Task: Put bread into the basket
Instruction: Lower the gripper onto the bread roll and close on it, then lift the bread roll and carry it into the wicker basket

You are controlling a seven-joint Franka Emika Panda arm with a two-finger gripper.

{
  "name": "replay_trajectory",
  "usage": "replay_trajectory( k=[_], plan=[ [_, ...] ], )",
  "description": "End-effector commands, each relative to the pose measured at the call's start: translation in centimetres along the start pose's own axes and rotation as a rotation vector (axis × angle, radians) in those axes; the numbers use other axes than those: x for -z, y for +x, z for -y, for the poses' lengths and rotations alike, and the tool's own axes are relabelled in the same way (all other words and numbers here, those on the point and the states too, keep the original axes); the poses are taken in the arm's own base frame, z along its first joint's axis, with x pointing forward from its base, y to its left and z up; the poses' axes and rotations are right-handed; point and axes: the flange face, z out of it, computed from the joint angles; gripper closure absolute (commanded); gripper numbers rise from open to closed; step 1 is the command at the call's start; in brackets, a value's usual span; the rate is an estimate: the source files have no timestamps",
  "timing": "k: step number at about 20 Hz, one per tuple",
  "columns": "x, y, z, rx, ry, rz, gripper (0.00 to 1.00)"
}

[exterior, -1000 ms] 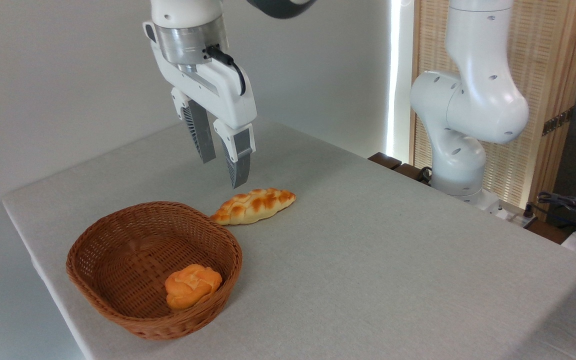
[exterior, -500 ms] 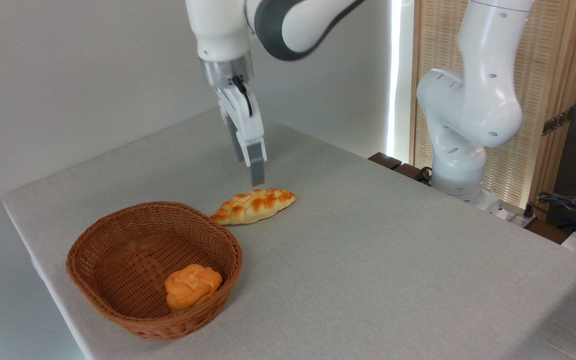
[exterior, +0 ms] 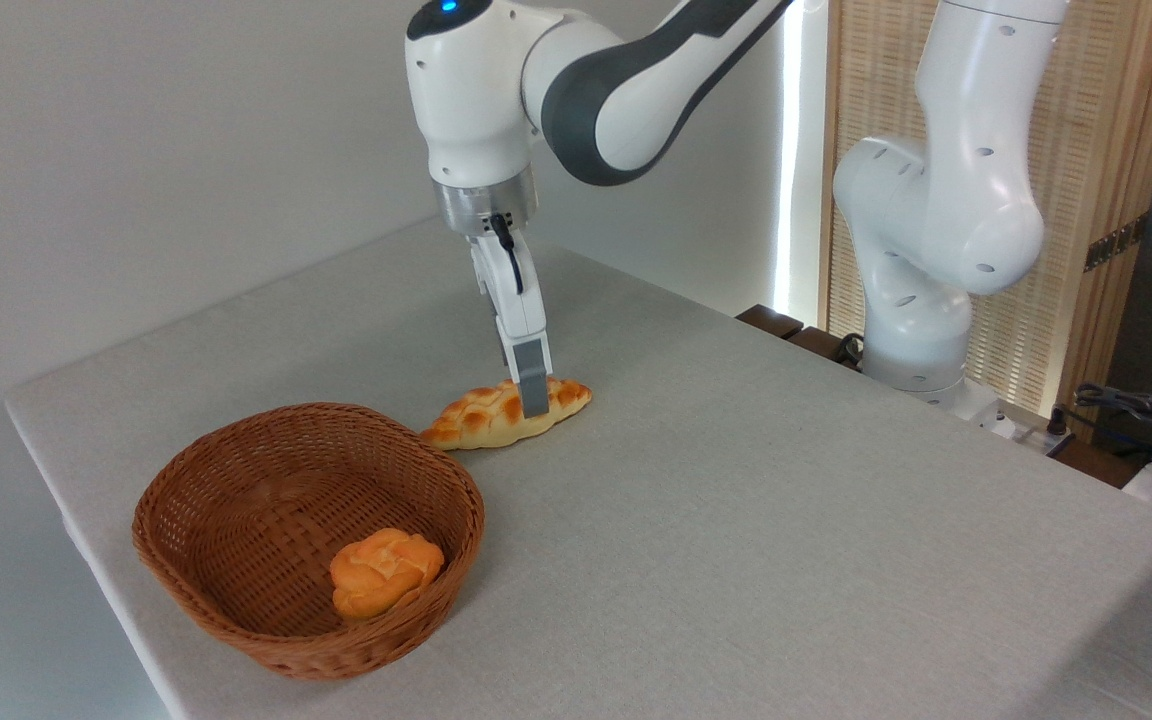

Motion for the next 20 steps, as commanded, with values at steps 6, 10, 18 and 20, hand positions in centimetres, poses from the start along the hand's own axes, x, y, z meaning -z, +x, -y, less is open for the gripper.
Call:
replay_trajectory(
  k=[6,10,18,20],
  plan=[
    [-2.8,0.5,0.3,-0.029,0.061,-0.031,0.10],
    [-2.5,0.7,0.5,-0.031,0.082,-0.049,0.70],
    [-2.6,0.7,0.5,-0.031,0.081,-0.048,0.72],
    [-2.3,0.7,0.5,-0.031,0.077,-0.046,0.72]
  ],
)
